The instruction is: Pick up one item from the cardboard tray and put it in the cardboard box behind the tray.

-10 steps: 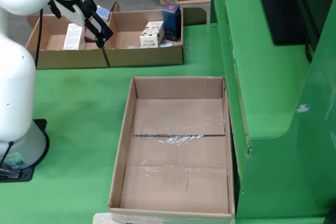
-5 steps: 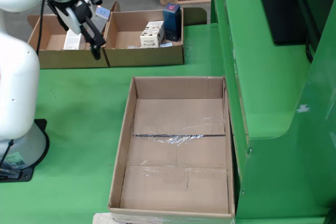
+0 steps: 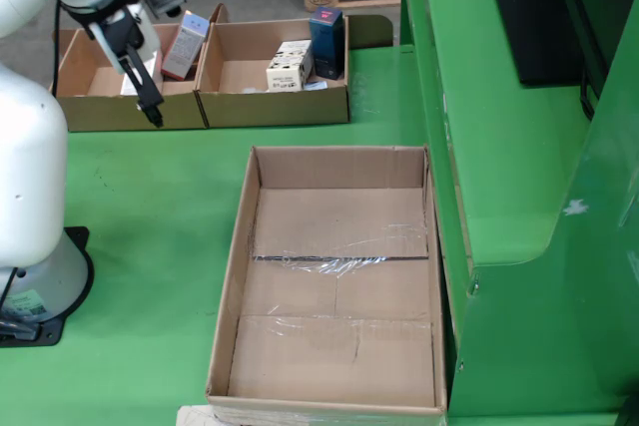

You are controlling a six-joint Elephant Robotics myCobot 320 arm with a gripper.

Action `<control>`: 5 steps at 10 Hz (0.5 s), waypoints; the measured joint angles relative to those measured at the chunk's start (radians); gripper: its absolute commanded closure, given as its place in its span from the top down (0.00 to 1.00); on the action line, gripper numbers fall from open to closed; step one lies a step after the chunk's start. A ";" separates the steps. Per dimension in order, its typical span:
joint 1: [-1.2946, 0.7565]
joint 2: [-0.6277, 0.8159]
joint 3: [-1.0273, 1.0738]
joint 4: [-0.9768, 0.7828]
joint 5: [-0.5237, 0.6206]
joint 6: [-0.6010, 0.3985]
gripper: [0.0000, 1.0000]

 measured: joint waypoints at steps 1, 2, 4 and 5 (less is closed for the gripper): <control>0.043 0.034 0.048 -0.057 -0.026 0.044 1.00; 0.038 0.072 0.095 -0.098 -0.032 0.083 1.00; 0.080 0.121 0.204 -0.209 -0.083 0.136 1.00; 0.118 0.170 0.250 -0.249 -0.118 0.179 1.00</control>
